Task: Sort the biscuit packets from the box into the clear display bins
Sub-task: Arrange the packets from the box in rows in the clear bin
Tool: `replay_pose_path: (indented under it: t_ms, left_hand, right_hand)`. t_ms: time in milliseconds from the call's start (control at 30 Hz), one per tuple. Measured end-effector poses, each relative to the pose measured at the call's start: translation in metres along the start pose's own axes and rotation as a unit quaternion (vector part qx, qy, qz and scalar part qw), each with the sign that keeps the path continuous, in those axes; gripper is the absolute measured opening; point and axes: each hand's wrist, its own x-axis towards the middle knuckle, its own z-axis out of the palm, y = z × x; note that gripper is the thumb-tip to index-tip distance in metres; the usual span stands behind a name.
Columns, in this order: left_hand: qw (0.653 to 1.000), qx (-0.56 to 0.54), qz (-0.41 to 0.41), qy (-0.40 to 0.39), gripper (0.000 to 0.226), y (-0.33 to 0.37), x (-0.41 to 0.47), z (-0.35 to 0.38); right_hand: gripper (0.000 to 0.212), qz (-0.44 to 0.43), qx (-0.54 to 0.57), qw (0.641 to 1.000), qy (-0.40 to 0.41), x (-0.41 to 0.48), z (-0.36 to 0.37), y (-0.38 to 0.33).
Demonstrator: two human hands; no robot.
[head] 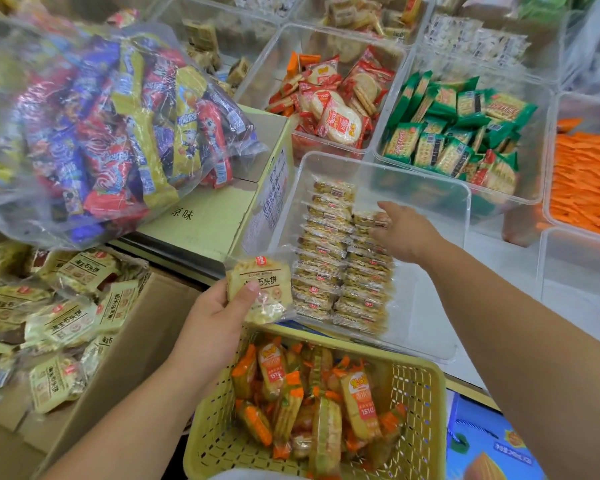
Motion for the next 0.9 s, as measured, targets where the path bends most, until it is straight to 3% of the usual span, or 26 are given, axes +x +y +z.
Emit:
replay_pose_path:
  t_ms: [67,133,200,267,333,400,467,567,700,800,900]
  left_hand:
    - [1.000,0.008,0.018,0.009,0.027,0.002,-0.006,0.001]
    - [0.997,0.043,0.048,0.036,0.025,0.004,-0.009,0.003]
    - [0.990,0.096,0.089,0.057,0.026,0.008,-0.012,0.006]
    - [0.973,0.163,0.159,0.049,0.041,0.015,-0.015,0.013]
    - [0.928,0.257,0.267,0.026,0.054,0.022,-0.018,0.021]
    - [0.875,0.336,0.350,0.000,0.062,0.024,-0.018,0.030]
    - [0.848,0.382,0.366,-0.031,0.066,0.024,-0.018,0.037]
    - [0.853,0.407,0.319,-0.073,0.076,0.021,-0.015,0.038]
    - [0.851,0.488,0.186,-0.049,0.097,0.010,0.006,0.030]
    - [0.851,0.516,0.086,-0.049,0.116,0.002,0.016,0.029]
    - [0.841,0.533,0.068,-0.066,0.123,-0.004,0.022,0.030]
  right_hand:
    - [0.061,-0.047,0.008,0.997,0.064,-0.026,-0.005,-0.011]
    - [0.048,-0.102,0.094,0.985,0.103,-0.060,-0.005,-0.024]
    - [0.037,-0.098,0.258,0.961,0.036,-0.099,-0.002,-0.039]
    - [0.043,-0.056,0.455,0.881,-0.114,-0.135,0.003,-0.055]
    - [0.055,-0.032,0.566,0.795,-0.216,-0.158,0.010,-0.064]
    - [0.059,-0.032,0.627,0.737,-0.250,-0.169,0.016,-0.068]
    - [0.051,-0.022,0.665,0.709,-0.235,-0.172,0.019,-0.068]
    - [0.022,0.004,0.655,0.733,-0.182,-0.166,0.023,-0.060]
    - [0.022,0.001,0.574,0.816,-0.060,-0.141,0.010,-0.042]
    - [0.014,-0.037,0.375,0.921,0.105,-0.106,-0.017,-0.020]
    - [0.021,-0.089,0.167,0.960,0.208,-0.065,-0.043,-0.005]
